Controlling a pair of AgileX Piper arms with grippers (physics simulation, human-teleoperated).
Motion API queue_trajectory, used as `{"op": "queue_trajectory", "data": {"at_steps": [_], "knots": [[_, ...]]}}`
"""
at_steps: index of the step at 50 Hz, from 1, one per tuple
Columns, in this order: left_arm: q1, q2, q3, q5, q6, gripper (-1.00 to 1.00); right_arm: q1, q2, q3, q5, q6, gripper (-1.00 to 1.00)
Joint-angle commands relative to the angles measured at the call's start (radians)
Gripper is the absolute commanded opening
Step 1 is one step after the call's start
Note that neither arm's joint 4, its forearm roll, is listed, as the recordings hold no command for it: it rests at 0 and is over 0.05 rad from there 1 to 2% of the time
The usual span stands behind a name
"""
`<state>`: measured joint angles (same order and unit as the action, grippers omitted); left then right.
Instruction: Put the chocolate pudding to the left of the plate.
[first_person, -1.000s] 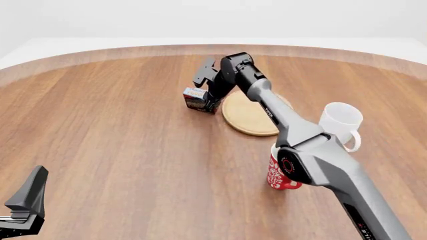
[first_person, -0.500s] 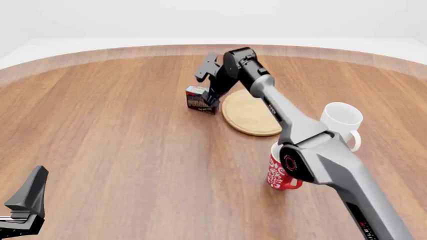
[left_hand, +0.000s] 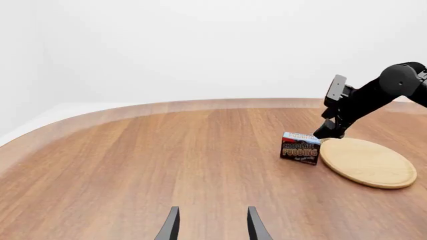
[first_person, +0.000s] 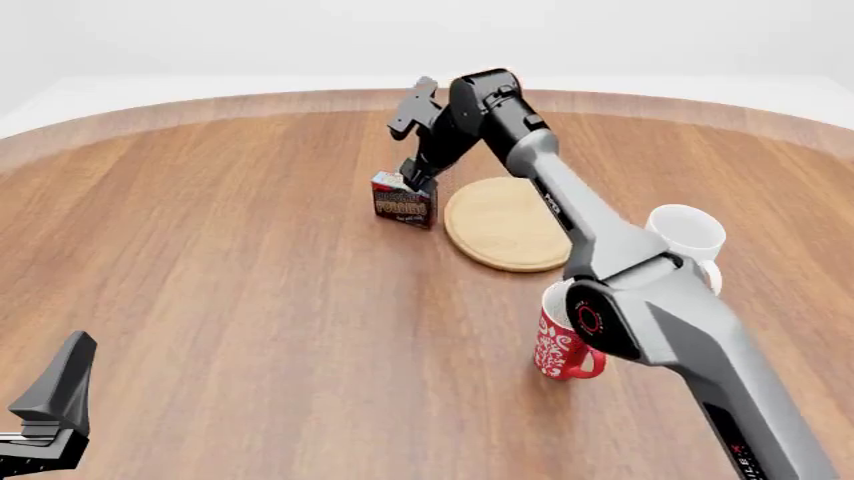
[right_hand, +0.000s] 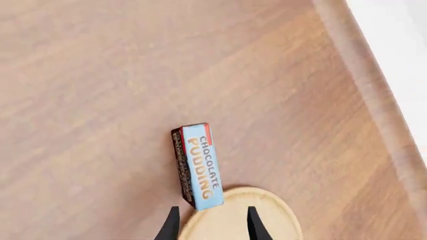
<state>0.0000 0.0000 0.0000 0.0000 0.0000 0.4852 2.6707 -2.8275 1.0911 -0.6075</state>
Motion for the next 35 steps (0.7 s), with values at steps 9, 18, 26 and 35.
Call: {"op": "queue_trajectory", "data": {"at_steps": [9,18,26,35], "knots": [[0.000,0.000,0.000,0.000,0.000,1.00,0.042,-0.370,0.643,-0.358,0.095,1.00],[0.000,0.000,0.000,0.000,0.000,1.00,0.067,-0.508,0.845,-0.480,0.146,1.00],[0.000,0.000,0.000,0.000,0.000,1.00,0.095,-0.630,1.005,-0.567,0.186,1.00],[0.000,0.000,0.000,0.000,0.000,1.00,0.085,-0.679,1.050,-0.593,0.204,1.00]]}}
